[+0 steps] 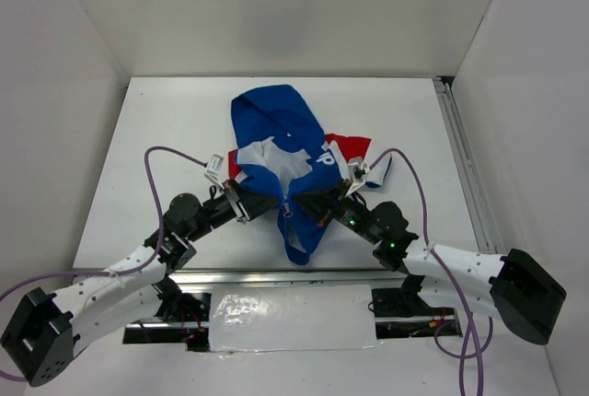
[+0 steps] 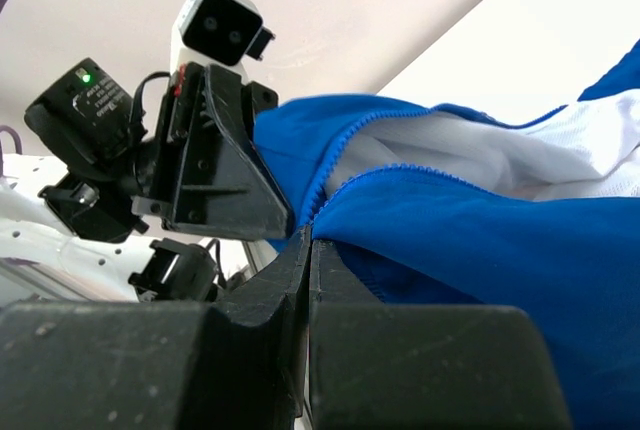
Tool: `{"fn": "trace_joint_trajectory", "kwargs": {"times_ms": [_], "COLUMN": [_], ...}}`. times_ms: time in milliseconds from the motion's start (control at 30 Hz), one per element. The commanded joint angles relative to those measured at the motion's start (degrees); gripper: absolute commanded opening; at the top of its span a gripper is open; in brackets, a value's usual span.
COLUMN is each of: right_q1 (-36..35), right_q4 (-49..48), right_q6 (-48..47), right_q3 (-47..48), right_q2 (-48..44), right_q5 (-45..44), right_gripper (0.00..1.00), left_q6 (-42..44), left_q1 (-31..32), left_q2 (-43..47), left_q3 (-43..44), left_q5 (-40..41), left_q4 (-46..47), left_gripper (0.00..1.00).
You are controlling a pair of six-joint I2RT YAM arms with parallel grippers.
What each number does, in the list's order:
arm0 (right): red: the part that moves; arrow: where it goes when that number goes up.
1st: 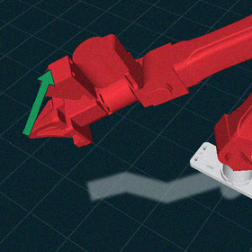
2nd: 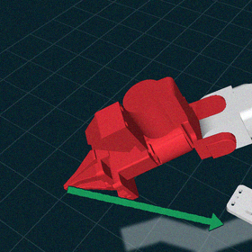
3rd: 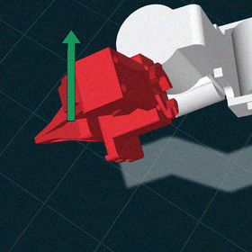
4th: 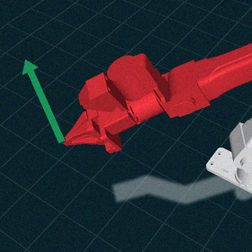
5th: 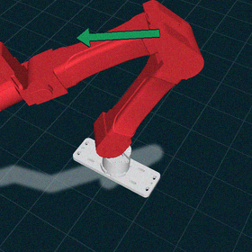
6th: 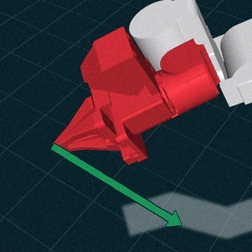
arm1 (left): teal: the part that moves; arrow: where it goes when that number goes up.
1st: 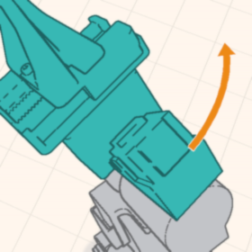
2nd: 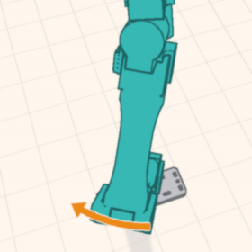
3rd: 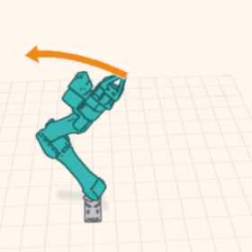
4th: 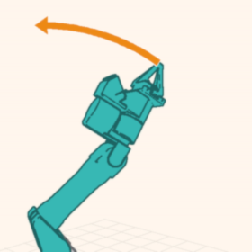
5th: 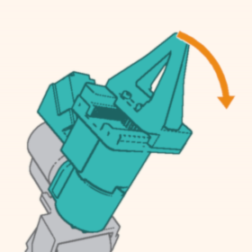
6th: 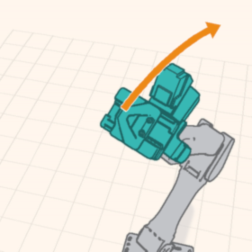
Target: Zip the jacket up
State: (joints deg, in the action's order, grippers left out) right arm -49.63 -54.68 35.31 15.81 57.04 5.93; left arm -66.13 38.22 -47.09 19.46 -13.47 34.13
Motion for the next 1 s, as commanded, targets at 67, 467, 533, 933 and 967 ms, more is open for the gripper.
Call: {"fn": "trace_joint_trajectory", "kwargs": {"times_ms": [67,467,533,933,967], "right_q1": [-0.6,-0.6,-0.6,-0.7,-0.6], "right_q4": [-1.6,-3.3,-4.7,-3.3,-2.5], "right_q6": [0.5,1.1,1.7,10.3,11.3], "right_q3": [2.7,2.5,3.2,2.8,2.9], "right_q2": [0.4,0.8,2.8,1.9,0.7], "right_q5": [-0.8,-3.7,-3.6,-12.8,-13.4], "right_gripper": [0.00,0.00,0.00,0.00,0.00], "left_q6": [1.4,2.4,2.3,1.5,1.3], "left_q1": [1.0,1.2,1.2,2.3,2.5], "left_q2": [-1.4,-1.5,-2.7,-4.2,-4.0], "left_q3": [2.2,1.6,2.8,1.6,1.5], "left_q5": [-0.1,-1.9,-3.9,-0.9,0.5], "left_q4": [3.5,6.7,6.4,3.4,3.1], "left_gripper": [0.00,0.00,0.00,0.00,0.00]}}
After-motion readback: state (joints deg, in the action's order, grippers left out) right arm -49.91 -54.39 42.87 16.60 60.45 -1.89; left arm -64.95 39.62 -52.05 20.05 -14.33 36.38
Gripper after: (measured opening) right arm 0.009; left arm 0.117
